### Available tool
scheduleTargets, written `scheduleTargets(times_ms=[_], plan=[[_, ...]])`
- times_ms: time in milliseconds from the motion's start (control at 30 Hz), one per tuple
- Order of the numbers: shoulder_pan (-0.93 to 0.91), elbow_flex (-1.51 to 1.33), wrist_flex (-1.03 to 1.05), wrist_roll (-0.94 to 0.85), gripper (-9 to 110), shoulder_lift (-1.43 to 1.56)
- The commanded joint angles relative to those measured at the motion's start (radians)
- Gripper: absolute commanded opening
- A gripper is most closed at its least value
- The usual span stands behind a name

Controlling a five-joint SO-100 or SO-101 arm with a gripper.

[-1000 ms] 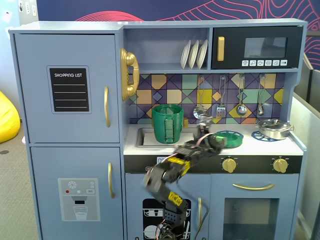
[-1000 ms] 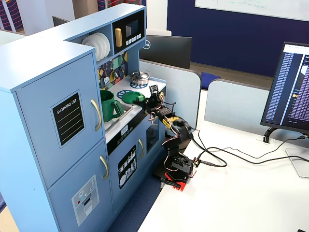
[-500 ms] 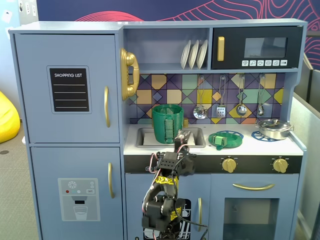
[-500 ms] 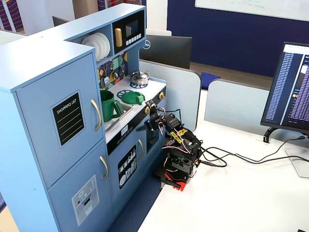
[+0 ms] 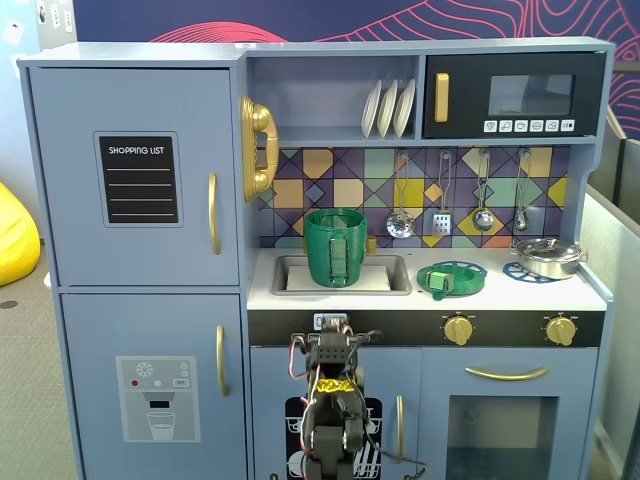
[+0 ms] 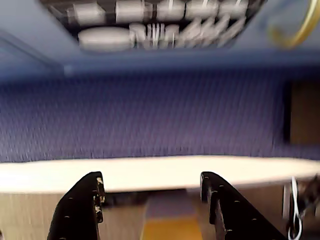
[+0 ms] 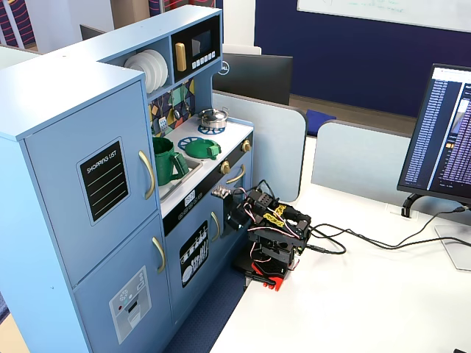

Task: Take off the lid from the green recipient and place it on the counter

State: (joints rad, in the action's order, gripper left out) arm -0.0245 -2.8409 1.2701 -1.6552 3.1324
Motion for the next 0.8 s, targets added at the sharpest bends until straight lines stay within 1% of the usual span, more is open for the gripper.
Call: scheduleTargets(times_ms=[0, 167, 233, 467, 533, 567, 667, 733, 767], plan=[[0.015, -0.063, -0.005, -0.017, 15, 0.043], [0.008, -0.147, 0.015, -0.049, 12, 0.043], [-0.002, -0.155, 0.064, -0.083, 11, 0.044], [-0.008, -0.155, 0.176, 0.005, 12, 0.044], [-0.031, -0.155, 0.206, -0.009, 12, 0.044], [-0.04, -0.155, 0.229, -0.046, 12, 0.044], [-0.051, -0.155, 0.249, 0.043, 12, 0.044], [-0.054, -0.155, 0.258, 0.178, 12, 0.044], [-0.055, -0.155, 0.258, 0.164, 12, 0.044]])
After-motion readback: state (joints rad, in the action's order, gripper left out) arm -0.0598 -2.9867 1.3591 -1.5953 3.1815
